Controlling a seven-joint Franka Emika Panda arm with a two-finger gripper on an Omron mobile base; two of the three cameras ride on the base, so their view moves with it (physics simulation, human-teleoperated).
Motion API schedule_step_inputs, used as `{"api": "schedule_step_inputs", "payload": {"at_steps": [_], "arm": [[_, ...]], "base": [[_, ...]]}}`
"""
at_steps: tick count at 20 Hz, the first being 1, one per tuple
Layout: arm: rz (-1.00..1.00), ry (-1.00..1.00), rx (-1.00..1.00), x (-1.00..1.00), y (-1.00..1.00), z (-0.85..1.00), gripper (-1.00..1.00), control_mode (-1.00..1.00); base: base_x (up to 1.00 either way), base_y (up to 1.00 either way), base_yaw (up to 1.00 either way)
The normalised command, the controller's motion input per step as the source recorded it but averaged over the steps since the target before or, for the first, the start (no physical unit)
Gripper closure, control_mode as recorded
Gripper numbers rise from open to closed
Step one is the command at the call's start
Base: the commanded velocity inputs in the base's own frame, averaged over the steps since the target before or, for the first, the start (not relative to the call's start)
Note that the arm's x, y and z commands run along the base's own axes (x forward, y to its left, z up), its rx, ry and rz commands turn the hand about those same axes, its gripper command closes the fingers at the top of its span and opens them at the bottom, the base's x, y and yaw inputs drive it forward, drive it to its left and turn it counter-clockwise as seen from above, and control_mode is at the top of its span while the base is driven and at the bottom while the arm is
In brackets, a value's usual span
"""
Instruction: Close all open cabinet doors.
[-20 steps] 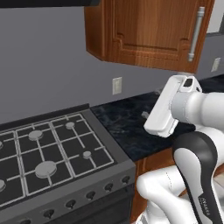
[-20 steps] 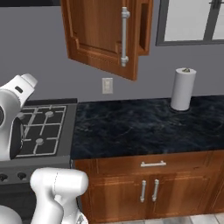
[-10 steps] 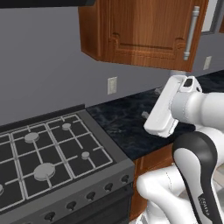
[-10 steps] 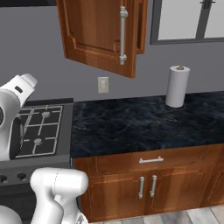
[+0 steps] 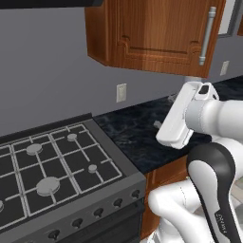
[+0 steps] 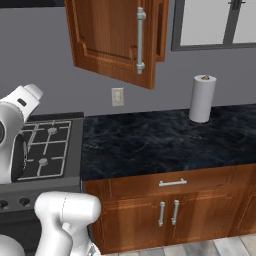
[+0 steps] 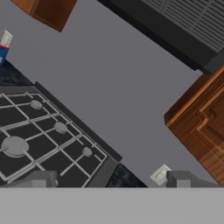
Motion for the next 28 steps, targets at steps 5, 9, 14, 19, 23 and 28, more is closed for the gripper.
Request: {"api": "schedule_step_inputs", "payload": {"at_steps": [5, 9, 14, 19, 23, 28], "arm": [[-0.02, -0.01, -0.01, 0.06, -0.03, 0.02, -1.0, -1.0], [-0.04, -0.12, -0.17, 0.01, -0.05, 0.38, -1.0, -1.0], [-0.13, -0.05, -0.2, 0.15, -0.1, 0.58, -1.0, -1.0], [-0.22, 0.03, -0.15, 0.4, -0.36, 0.51, -1.0, -1.0], [-0.2, 0.19, -0.04, 0.55, -0.53, 0.29, -1.0, -1.0], [-0.17, 0.11, -0.05, 0.63, -0.49, 0.07, -1.0, -1.0]], "base": [[0.0, 0.0, 0.0], [0.0, 0.0, 0.0], [0.0, 0.0, 0.0], [0.0, 0.0, 0.0], [0.0, 0.0, 0.0], [0.0, 0.0, 0.0]]}}
